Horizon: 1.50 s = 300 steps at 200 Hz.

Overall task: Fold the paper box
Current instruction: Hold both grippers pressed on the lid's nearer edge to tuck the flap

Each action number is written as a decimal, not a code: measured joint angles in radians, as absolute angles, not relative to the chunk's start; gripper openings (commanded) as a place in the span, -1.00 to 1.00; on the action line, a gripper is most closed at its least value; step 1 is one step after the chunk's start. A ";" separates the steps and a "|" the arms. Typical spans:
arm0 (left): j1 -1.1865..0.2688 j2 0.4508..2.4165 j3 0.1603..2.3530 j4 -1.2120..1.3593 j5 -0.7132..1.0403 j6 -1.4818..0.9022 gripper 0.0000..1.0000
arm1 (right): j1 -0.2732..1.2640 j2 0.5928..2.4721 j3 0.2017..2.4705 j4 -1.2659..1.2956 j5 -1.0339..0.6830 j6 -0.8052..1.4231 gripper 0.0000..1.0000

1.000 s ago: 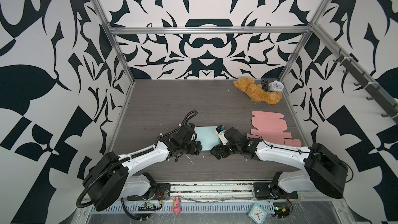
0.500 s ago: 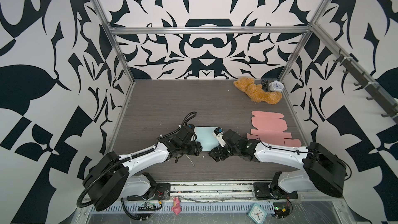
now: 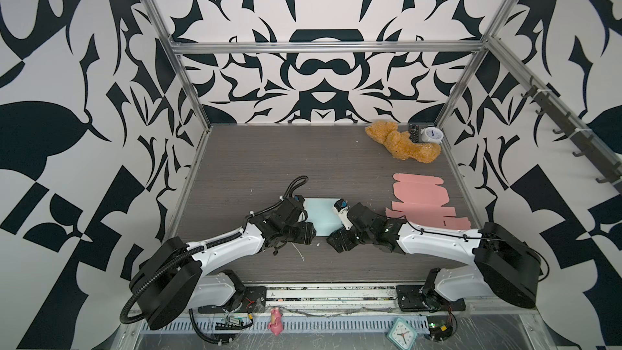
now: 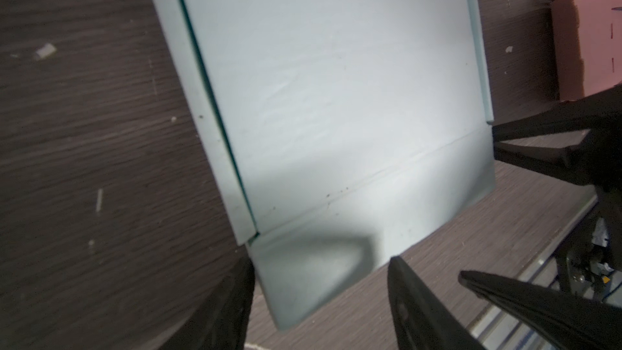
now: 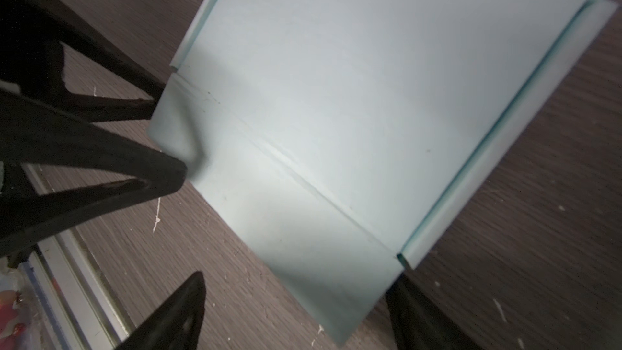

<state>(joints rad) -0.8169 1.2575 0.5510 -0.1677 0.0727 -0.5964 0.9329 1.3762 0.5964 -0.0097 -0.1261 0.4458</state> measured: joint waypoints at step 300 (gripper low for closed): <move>-0.823 1.258 0.516 -0.108 0.042 -0.613 0.01 | 0.959 1.411 0.598 -0.010 -0.031 0.442 0.64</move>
